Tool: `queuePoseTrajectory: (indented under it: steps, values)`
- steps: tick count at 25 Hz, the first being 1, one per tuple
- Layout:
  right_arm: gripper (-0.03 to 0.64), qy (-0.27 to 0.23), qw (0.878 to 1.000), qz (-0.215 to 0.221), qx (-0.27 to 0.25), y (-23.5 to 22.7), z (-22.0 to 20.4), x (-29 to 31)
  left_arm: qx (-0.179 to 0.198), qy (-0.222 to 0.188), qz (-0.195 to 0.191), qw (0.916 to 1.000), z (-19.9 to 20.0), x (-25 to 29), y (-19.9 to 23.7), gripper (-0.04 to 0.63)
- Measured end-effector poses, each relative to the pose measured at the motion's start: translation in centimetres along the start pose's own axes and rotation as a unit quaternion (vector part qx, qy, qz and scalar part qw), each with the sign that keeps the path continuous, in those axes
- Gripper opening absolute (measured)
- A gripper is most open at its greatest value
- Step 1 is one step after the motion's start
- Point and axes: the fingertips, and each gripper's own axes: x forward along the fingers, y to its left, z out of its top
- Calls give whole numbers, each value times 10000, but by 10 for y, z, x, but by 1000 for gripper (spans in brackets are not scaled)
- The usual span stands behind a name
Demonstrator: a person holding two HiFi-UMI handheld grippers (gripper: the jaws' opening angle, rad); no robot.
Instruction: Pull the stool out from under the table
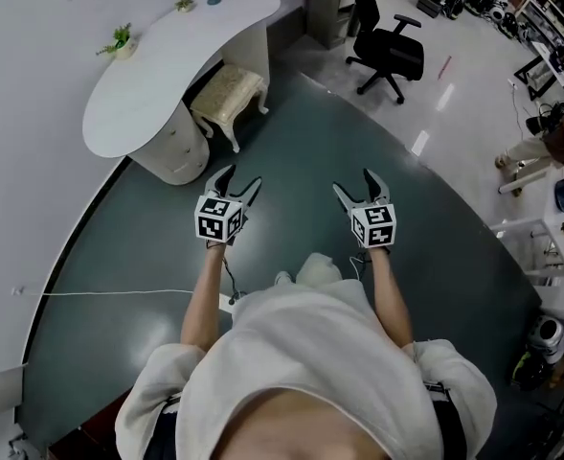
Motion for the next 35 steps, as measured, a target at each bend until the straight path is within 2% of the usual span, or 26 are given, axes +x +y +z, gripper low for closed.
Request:
queuePoseTrajectory:
  steps: [9,19,29,35]
  values:
    - [362,78,9999,-31,134,-56,3,59,9,176,-50,9998,21,79,25,279]
    - [362,45,9998,178,111,-151,51,166,-90,228,73,9997,84,200,65,279]
    - [362,109,9992,373,57,-237,81,262,-221,310,231,9990,126,314,108,279]
    - [359,154,9987,473,54,-275,84,300,-257,356,304,9986,136,364,120,279]
